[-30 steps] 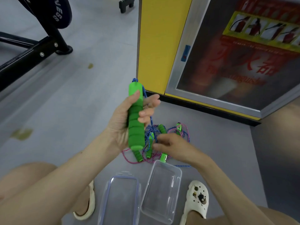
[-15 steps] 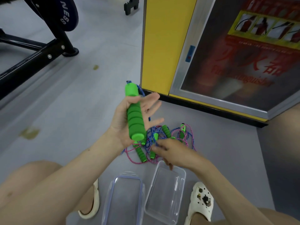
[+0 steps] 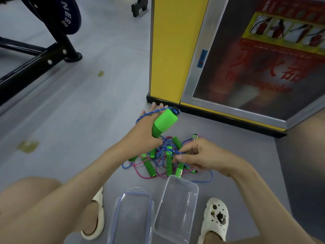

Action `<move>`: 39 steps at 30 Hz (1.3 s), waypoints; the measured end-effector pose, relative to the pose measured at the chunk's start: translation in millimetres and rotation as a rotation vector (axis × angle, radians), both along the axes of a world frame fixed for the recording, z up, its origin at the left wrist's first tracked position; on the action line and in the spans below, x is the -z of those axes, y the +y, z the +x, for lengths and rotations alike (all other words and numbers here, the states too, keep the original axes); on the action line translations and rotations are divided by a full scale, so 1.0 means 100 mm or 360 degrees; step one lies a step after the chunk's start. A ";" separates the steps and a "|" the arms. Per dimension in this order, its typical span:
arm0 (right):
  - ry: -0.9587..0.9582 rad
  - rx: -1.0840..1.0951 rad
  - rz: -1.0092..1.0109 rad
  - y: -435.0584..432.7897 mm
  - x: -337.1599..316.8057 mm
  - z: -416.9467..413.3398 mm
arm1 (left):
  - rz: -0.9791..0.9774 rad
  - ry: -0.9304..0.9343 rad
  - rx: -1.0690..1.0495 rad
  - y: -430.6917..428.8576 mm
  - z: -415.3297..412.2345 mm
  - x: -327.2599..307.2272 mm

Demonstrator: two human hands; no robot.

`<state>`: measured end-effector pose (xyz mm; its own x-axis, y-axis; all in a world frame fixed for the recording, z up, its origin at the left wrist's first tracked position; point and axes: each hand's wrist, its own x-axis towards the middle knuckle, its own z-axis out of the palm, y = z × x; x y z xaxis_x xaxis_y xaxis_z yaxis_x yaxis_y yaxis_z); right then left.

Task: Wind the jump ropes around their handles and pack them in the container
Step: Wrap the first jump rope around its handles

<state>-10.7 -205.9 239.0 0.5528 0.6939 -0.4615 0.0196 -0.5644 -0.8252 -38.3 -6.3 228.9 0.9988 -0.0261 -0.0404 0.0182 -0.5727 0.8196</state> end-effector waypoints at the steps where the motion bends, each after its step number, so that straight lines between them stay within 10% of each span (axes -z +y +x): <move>1: -0.0081 0.0053 0.0020 -0.02 -0.02 0.02 | 0.0038 -0.0027 0.0106 -0.01 0.00 0.03; 7: -0.0303 0.0687 0.0320 -0.12 -0.02 0.11 | -0.0104 0.0436 0.0327 -0.08 -0.07 0.08; 11: -0.0075 0.0876 0.0532 -0.04 0.05 0.08 | -0.1003 0.1008 0.0500 -0.14 -0.15 0.12; 18: 0.0549 0.1055 0.1044 0.06 0.09 0.06 | -0.2155 0.0955 0.0735 -0.25 -0.19 0.16; 26: 0.0840 0.1002 0.0829 0.24 0.14 -0.04 | -0.2259 0.1061 0.0881 -0.31 -0.14 0.13; 32: 0.0429 0.0944 0.0273 0.38 0.43 -0.18 | -0.2653 0.0761 0.0565 -0.34 -0.03 0.16; 39: -0.0002 0.0436 -0.0026 0.39 0.42 -0.20 | -0.2067 0.0563 -0.0230 -0.34 0.05 0.13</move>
